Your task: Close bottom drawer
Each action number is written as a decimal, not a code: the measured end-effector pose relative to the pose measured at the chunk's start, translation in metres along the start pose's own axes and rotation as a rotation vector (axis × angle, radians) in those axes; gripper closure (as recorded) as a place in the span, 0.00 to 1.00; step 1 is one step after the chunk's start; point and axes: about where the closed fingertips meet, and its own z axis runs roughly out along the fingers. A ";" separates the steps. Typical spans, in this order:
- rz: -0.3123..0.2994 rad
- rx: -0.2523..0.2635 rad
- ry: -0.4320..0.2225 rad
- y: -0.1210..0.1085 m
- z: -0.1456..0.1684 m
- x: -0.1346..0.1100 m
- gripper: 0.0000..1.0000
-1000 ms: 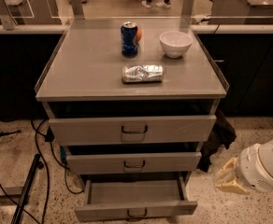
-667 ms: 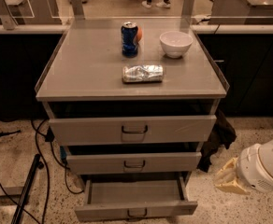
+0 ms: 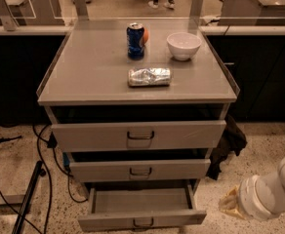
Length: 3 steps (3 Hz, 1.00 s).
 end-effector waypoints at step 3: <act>0.056 -0.032 -0.070 0.009 0.148 0.087 1.00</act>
Offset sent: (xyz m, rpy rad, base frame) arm 0.0088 -0.0546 -0.2376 0.1168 0.0054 -0.0774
